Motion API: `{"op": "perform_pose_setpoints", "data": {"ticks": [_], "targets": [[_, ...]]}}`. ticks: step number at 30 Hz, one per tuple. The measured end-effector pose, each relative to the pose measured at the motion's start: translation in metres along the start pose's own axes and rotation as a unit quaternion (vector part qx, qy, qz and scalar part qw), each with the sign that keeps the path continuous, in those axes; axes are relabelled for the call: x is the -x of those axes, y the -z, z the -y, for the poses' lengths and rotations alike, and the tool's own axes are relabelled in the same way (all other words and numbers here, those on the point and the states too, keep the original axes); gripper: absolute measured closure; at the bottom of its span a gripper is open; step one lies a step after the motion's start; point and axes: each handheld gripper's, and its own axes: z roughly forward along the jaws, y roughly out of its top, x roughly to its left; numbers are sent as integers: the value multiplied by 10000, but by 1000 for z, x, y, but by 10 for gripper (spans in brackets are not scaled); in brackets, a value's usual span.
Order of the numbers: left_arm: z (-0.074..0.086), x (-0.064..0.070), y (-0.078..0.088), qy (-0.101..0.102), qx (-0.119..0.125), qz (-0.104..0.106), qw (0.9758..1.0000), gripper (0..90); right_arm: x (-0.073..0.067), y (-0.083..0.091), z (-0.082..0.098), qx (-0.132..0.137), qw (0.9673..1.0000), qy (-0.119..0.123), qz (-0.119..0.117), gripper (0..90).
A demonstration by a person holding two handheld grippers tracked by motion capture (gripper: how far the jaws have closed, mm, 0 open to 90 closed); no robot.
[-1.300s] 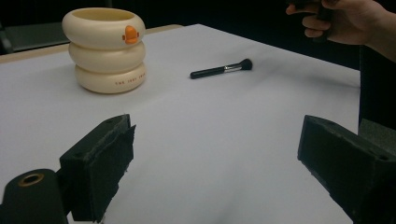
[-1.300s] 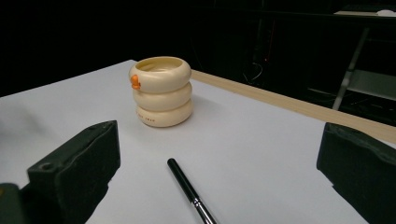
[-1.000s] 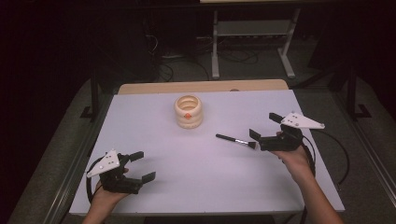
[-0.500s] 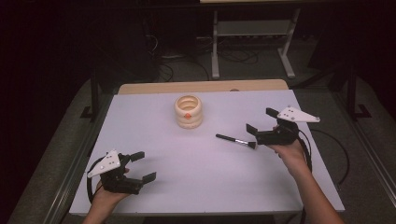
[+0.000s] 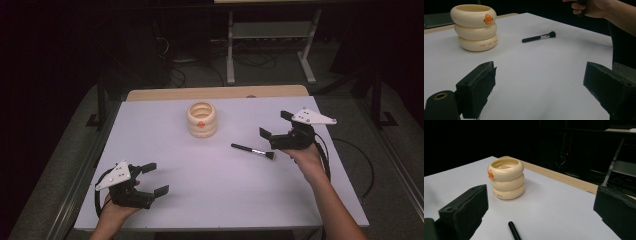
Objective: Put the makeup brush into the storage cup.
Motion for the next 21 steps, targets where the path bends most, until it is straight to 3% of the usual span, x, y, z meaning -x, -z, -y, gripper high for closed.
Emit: {"op": "perform_pose_setpoints", "data": {"ticks": [21], "targets": [[0,-1,0,4,11,41,10000,99,8,-14,-11,28,10000,-20,-26,0]]}}
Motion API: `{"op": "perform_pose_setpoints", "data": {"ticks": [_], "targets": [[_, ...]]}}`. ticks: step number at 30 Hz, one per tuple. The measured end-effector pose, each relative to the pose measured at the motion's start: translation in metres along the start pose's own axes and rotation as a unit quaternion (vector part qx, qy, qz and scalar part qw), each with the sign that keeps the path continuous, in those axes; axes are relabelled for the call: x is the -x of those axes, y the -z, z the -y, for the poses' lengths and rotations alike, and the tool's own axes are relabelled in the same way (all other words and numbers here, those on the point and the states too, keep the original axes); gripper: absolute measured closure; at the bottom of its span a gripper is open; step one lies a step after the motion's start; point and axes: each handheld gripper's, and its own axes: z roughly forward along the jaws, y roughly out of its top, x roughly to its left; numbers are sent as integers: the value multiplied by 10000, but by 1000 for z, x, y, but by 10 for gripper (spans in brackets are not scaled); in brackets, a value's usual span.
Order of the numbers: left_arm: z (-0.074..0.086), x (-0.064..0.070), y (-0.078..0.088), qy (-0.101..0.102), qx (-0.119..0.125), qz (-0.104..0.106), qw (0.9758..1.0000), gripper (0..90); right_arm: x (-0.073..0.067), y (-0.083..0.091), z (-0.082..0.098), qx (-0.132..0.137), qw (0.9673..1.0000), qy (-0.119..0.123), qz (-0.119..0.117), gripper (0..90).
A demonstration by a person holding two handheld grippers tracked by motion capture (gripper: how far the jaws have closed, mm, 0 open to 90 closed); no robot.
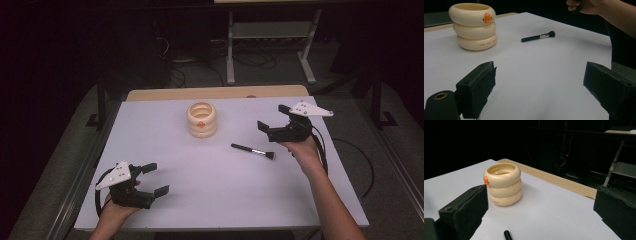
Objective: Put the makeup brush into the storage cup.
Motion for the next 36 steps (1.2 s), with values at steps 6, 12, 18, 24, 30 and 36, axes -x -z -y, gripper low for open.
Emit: {"op": "perform_pose_setpoints", "data": {"ticks": [6,12,18,24,30,36], "targets": [[0,0,0,-6,-15,3,10000,99,0,-7,-4,-91,9999,55,7,0],[0,-1,1,-17,-7,1,10000,99,1,-14,-9,-30,10000,57,37,0],[0,0,0,-7,-9,1,10000,99,2,-19,-11,-33,9999,96,51,0],[0,0,0,-8,3,11,10000,99,5,-25,-14,-91,9999,125,55,0],[0,1,0,1,0,30,10000,100,8,-26,-15,-198,9997,88,62,0],[0,1,-1,-43,-25,45,10000,99,9,-29,-20,-295,9994,150,61,0]]}}
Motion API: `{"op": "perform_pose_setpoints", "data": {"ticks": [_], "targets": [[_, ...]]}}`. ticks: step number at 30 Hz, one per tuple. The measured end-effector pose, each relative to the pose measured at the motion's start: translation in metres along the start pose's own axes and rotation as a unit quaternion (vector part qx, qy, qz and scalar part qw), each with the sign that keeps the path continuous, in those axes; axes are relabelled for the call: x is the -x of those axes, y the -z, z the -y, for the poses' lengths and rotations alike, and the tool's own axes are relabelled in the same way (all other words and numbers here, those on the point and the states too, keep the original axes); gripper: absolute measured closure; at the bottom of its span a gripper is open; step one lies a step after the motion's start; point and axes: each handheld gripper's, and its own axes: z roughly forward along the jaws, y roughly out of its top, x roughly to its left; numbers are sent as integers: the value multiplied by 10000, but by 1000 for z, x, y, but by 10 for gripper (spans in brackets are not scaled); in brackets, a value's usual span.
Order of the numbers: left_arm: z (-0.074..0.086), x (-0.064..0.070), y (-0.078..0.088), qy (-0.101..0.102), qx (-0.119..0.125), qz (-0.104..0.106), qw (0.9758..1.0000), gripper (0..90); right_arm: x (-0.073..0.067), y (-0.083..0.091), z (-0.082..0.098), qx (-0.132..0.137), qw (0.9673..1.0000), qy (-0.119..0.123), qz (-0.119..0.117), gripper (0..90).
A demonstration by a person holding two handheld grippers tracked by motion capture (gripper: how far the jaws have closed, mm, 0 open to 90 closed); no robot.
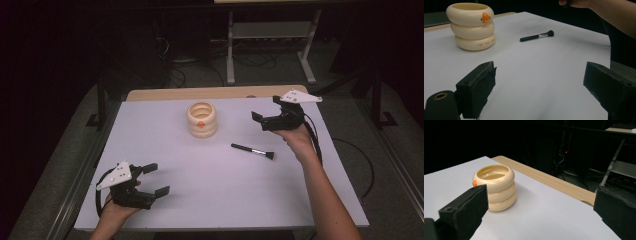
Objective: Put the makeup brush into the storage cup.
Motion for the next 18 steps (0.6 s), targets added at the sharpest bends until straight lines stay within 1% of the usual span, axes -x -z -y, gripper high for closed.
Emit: {"op": "perform_pose_setpoints", "data": {"ticks": [1,2,4,5,6,7,8,9,10,11,12,13,15,16,17,18], "targets": [[0,0,0,0,0,0,10000,99,0,0,0,0,10000,0,0,0],[0,0,0,7,0,-3,10000,99,0,-2,-3,-99,9999,56,-14,0],[0,0,0,19,-9,-10,10000,99,0,-3,-3,-144,9999,87,-20,0],[0,0,0,30,7,-4,10000,99,0,-5,-5,-296,9995,126,-46,0],[0,0,0,30,7,-4,10000,99,0,-5,-5,-296,9995,126,-46,0],[0,0,0,31,13,-1,10000,99,-1,-7,-7,-432,9989,158,-68,0],[0,0,0,31,13,-1,10000,99,-1,-7,-7,-432,9989,158,-68,0],[0,0,0,34,6,-4,10000,99,-1,-9,-7,-552,9982,188,-108,0],[0,0,0,41,6,-3,10000,99,-1,-10,-7,-611,9978,222,-131,0],[0,0,0,41,6,-3,10000,99,-1,-10,-7,-611,9978,222,-131,0],[0,0,1,48,13,-10,10000,99,-1,-11,-6,-747,9968,245,-147,0],[0,-1,1,18,17,-14,10000,100,-1,-12,-6,-786,9964,270,-150,0],[0,-1,1,21,22,-20,10000,99,-1,-13,-5,-921,9953,255,-168,0],[0,-1,1,21,22,-20,10000,99,-1,-13,-5,-921,9953,255,-168,0],[0,-1,1,13,12,-23,10000,99,-1,-15,-5,-1026,9942,277,-186,0],[0,-1,1,13,12,-23,10000,99,-1,-15,-5,-1026,9942,277,-186,0]]}}
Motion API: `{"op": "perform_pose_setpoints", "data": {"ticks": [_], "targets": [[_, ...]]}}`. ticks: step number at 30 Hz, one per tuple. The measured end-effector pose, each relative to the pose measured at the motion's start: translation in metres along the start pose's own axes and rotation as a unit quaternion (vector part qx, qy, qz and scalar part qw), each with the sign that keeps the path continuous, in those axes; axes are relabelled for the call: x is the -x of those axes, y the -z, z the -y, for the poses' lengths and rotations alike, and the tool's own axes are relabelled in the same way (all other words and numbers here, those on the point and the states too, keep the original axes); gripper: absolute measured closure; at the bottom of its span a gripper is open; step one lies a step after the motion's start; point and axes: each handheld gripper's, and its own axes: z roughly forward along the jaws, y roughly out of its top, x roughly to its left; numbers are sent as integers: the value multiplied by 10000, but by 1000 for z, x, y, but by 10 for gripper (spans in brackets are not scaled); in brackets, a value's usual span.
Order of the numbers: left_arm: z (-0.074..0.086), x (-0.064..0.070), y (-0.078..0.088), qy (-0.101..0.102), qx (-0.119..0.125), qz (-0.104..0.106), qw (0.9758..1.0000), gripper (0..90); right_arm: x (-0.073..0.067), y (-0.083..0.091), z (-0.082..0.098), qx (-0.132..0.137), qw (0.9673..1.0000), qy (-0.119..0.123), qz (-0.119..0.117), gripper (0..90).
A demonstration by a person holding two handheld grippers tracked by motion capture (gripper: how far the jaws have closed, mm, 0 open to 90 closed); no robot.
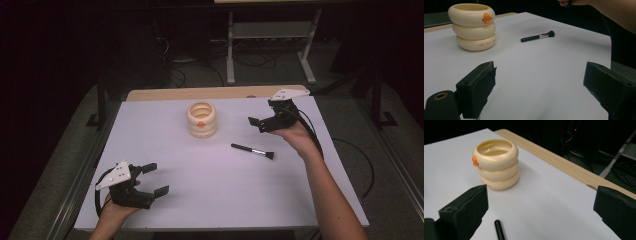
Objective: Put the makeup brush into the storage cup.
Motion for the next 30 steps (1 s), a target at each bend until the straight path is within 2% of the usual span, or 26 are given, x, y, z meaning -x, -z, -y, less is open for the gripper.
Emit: {"op": "perform_pose_setpoints", "data": {"ticks": [2,6,7,12,16,19,22,30], "targets": [[0,0,0,2,5,0,10000,99,-1,-2,0,-148,9998,93,-27,0],[0,0,0,0,4,7,10000,100,-2,-3,1,-231,9996,117,-67,0],[0,1,0,29,-2,11,10000,99,-2,-5,2,-390,9991,137,-122,0],[0,0,0,9,5,2,10000,100,-2,-9,2,-592,9980,135,-194,0],[0,0,0,2,-4,1,10000,99,-3,-13,5,-948,9950,154,-273,0],[0,1,0,37,-7,6,10000,99,-3,-15,6,-1038,9939,202,-305,0],[0,1,0,22,-14,16,10000,99,-4,-18,7,-1243,9914,218,-355,0],[0,0,0,39,-6,13,10000,99,-3,-21,4,-1547,9868,337,-328,18]]}}
